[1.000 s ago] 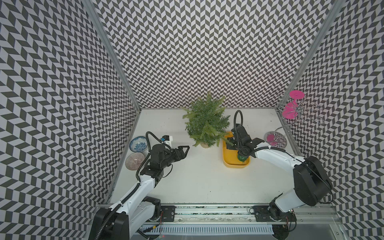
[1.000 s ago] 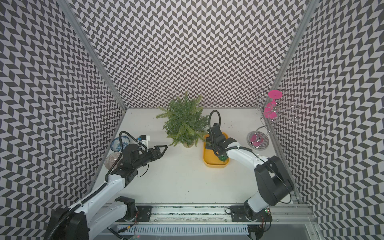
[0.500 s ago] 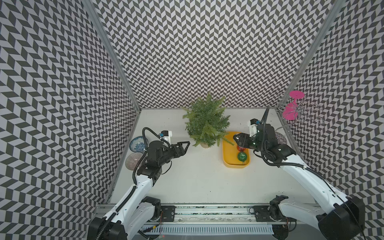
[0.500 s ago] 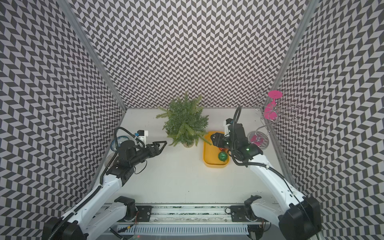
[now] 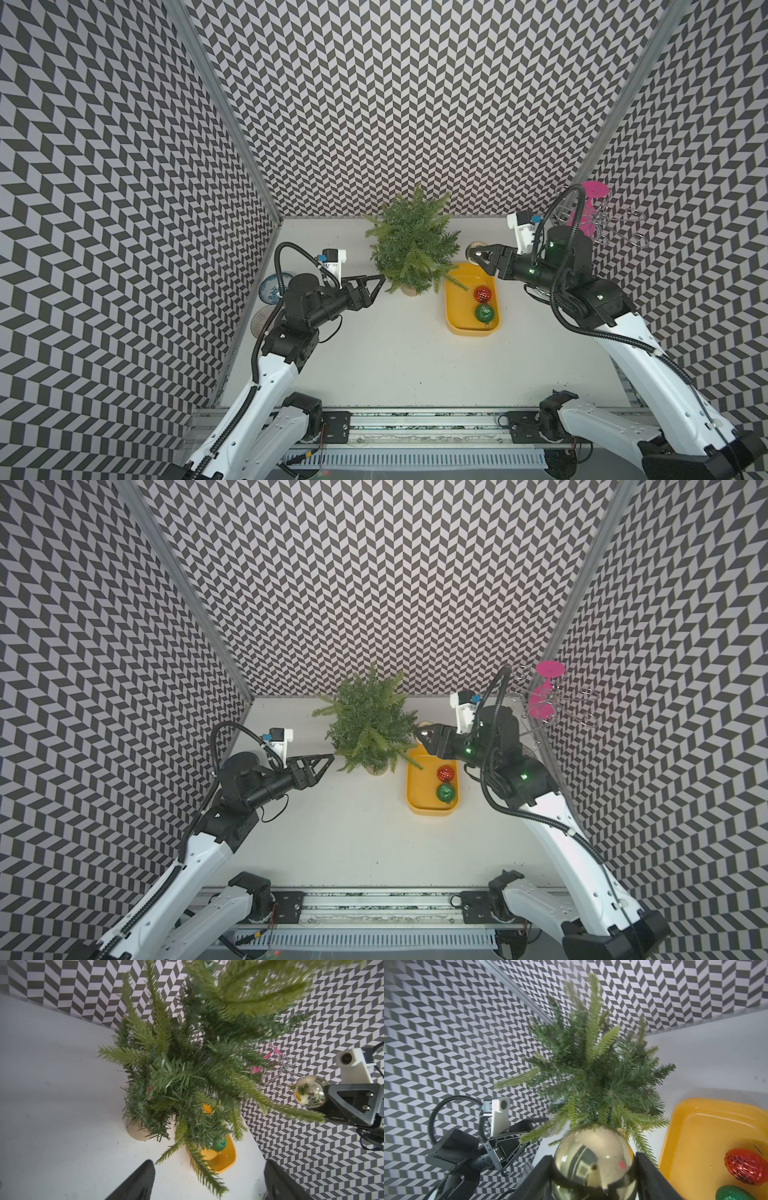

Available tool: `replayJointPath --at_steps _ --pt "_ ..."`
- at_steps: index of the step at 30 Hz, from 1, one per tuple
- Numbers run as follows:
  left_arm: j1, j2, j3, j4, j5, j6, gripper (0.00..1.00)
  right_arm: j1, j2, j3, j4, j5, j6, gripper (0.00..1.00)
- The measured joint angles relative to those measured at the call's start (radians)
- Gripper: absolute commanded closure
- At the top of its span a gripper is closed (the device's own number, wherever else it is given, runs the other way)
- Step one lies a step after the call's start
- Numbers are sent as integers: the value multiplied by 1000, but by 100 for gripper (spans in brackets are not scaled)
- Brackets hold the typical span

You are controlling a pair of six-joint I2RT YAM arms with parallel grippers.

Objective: Decorate the small christmas tree with ornaments
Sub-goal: Hang an ornament on the christmas tree.

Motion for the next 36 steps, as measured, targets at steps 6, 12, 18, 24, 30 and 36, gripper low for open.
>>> replayJointPath --at_steps 6,12,18,24,30,36 --pt "-14 0 61 -14 13 2 15 -1 58 69 42 -123 36 39" --pt "-28 0 62 -23 23 2 15 -1 100 78 97 -223 91 39" --pt "-34 1 62 -24 24 -1 15 -1 141 113 151 -278 129 39" --pt "-37 2 62 -24 25 -1 15 -1 174 131 207 -310 159 39" --pt "-43 2 62 -24 25 -2 15 -1 185 130 235 -344 181 39" --pt "-43 5 62 -23 24 -2 15 -1 186 116 247 -365 191 39"
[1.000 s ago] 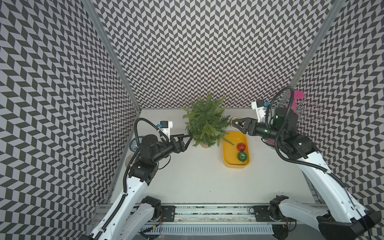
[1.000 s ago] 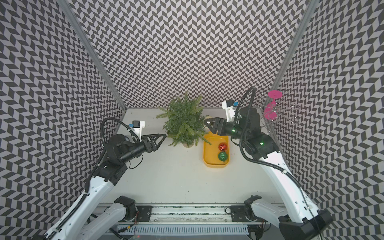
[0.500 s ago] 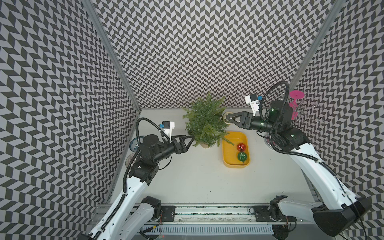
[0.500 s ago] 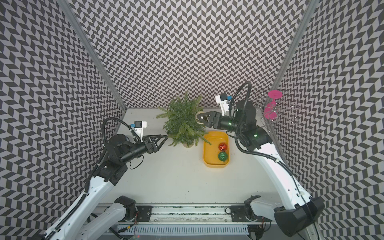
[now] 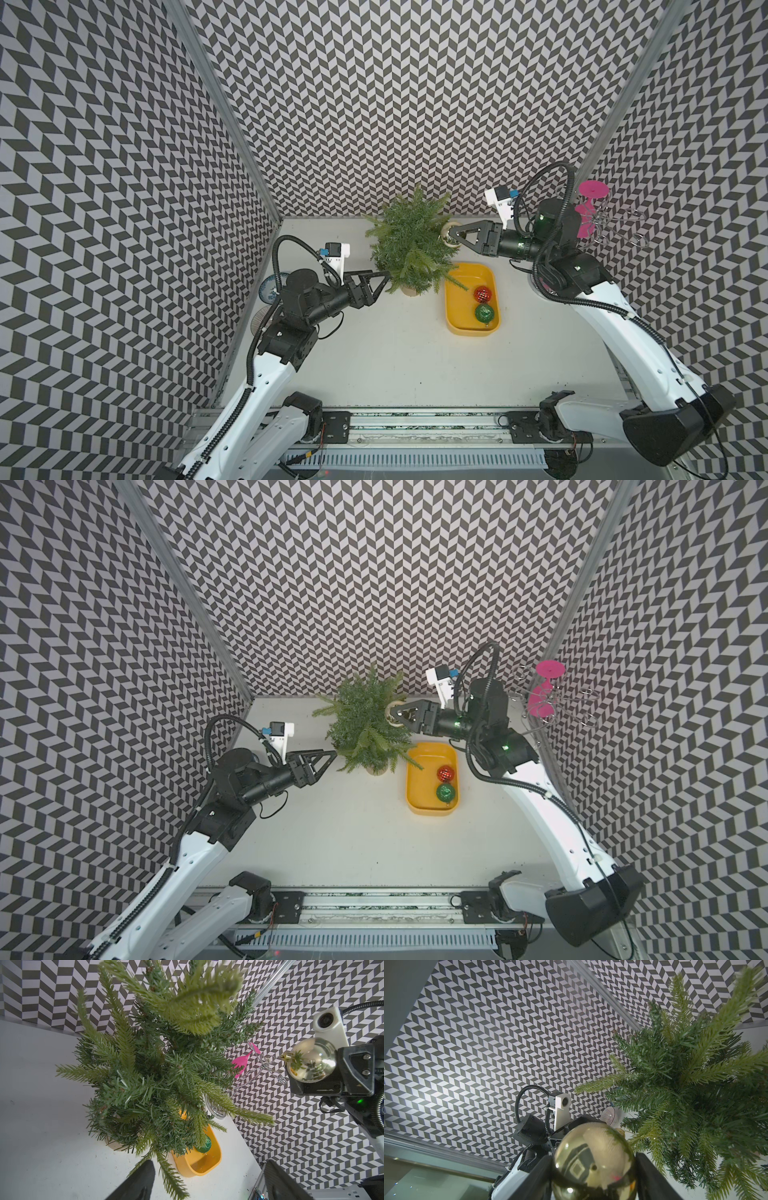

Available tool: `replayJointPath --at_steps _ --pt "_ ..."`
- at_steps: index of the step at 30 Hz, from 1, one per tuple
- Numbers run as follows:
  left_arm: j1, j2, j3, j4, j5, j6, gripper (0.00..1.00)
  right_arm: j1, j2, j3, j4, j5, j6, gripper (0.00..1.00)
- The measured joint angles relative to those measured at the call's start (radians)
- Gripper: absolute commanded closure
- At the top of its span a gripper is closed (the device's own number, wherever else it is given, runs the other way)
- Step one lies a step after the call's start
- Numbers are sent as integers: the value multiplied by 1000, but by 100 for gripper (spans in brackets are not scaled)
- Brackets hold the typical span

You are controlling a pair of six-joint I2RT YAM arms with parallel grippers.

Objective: Decorate the small christmas tree with ornaments
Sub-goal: Hang an ornament on the christmas tree.

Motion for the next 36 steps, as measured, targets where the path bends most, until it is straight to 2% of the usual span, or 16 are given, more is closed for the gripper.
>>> replayJointPath --at_steps 12,36 --pt "0 8 0 -1 0 2 15 -5 34 -35 -23 28 -13 39" --pt "0 32 0 0 -3 5 15 -89 103 -57 30 42 33 39"
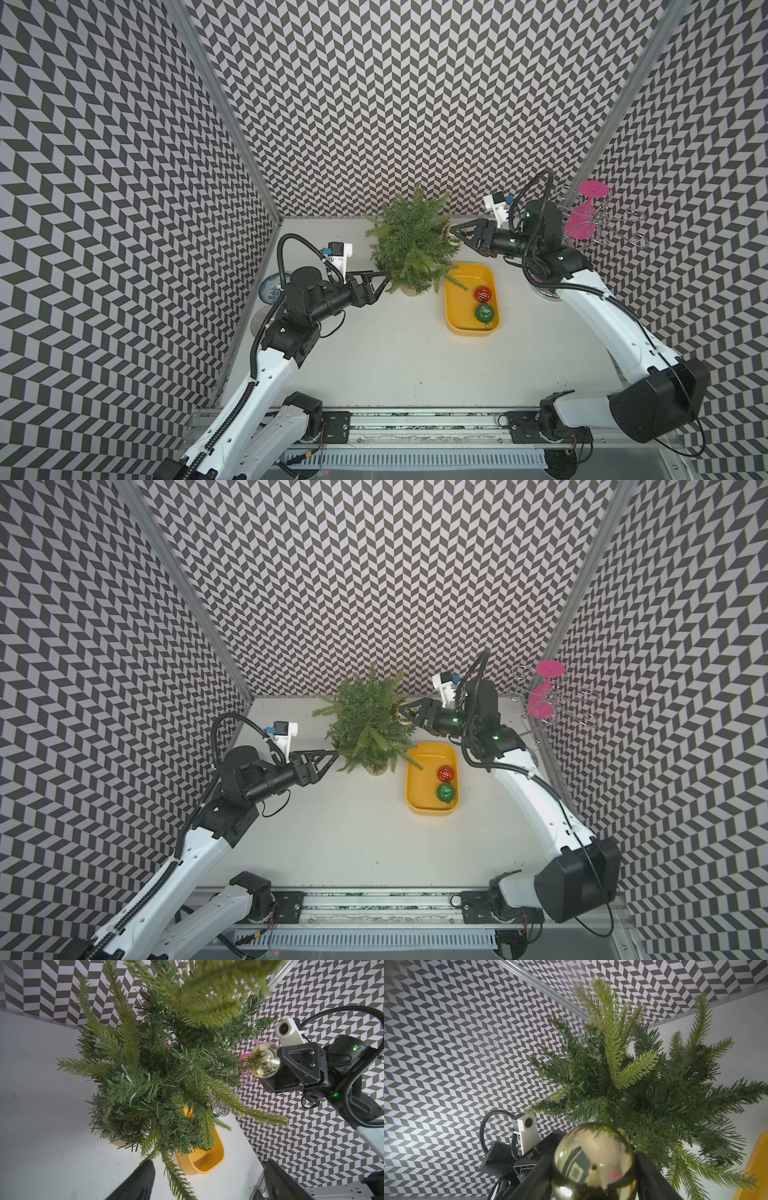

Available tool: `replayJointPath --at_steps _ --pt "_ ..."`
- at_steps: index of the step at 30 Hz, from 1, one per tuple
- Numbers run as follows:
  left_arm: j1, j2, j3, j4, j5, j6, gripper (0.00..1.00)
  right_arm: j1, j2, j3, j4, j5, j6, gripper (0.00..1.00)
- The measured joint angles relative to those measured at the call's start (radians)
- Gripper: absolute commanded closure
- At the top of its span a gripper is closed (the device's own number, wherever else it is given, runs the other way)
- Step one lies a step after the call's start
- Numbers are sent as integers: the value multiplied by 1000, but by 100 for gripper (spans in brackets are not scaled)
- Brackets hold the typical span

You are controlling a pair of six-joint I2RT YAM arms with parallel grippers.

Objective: Decorate the small christmas tree with ornaments
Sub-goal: Hang an ornament on the christmas tree.

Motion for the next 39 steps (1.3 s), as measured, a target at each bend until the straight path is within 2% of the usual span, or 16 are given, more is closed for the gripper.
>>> replayJointPath --at_steps 33,39 --pt "0 8 0 5 0 -3 15 -23 -93 -253 145 -100 75 35" --pt "-9 6 0 4 -2 -1 15 -23 -114 -261 128 -101 49 35"
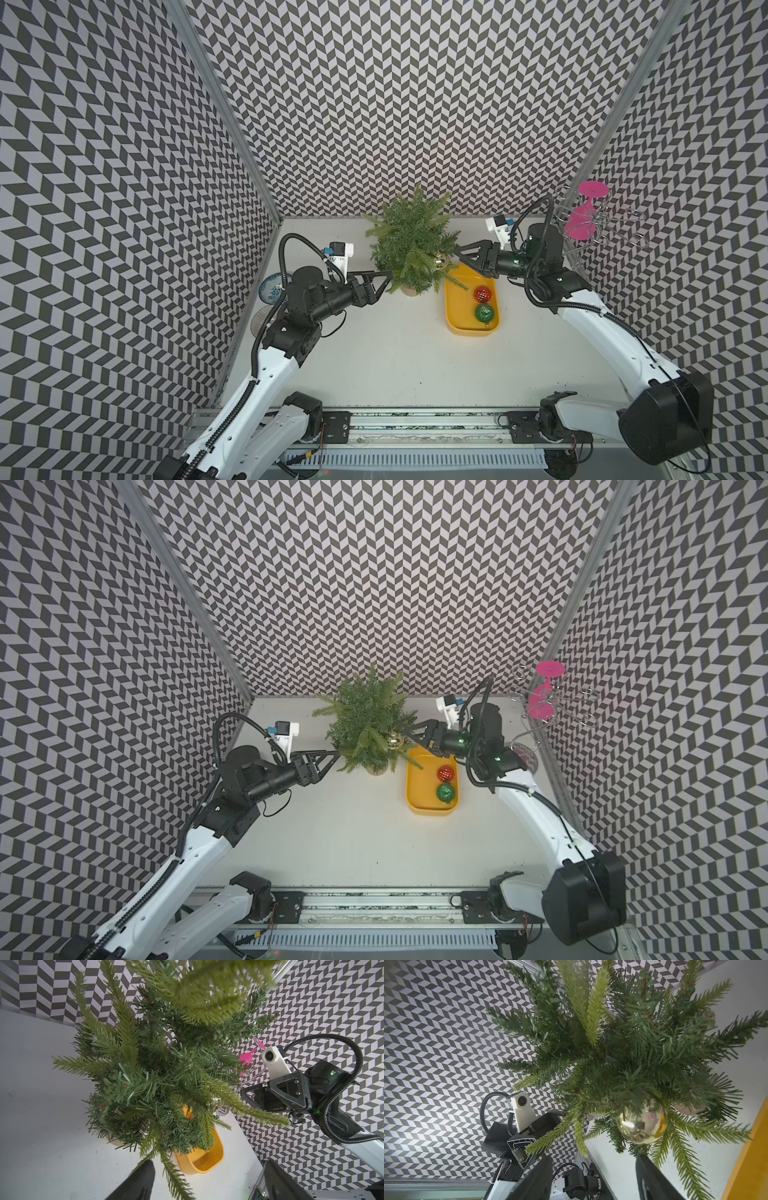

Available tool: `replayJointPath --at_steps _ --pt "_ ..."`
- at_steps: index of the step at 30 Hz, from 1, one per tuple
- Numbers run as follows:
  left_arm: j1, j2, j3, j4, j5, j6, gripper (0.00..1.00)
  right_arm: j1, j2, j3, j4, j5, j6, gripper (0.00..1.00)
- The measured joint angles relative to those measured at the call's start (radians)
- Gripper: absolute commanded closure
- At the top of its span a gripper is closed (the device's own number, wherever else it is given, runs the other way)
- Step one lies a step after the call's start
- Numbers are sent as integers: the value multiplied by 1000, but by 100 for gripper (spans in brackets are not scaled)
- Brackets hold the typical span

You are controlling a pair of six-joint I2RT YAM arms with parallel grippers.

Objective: Decorate the small christmas tree with ornaments
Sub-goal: Hang an ornament on the christmas tree, then pick up an ornament from the container.

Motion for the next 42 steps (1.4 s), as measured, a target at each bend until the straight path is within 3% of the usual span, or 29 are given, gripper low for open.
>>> replayJointPath --at_steps 12,22,32,42 --pt "-22 -39 -5 -72 -42 50 15 -42 -124 -17 -189 116 -166 34" --pt "-145 -57 -65 -157 -146 104 16 -79 -180 -61 -336 323 -277 36" --pt "-323 -34 -132 -174 -278 102 17 -67 -70 -102 -425 552 -346 38" --pt "-370 -2 -142 -170 -340 98 17 11 60 -155 -404 702 -349 39"
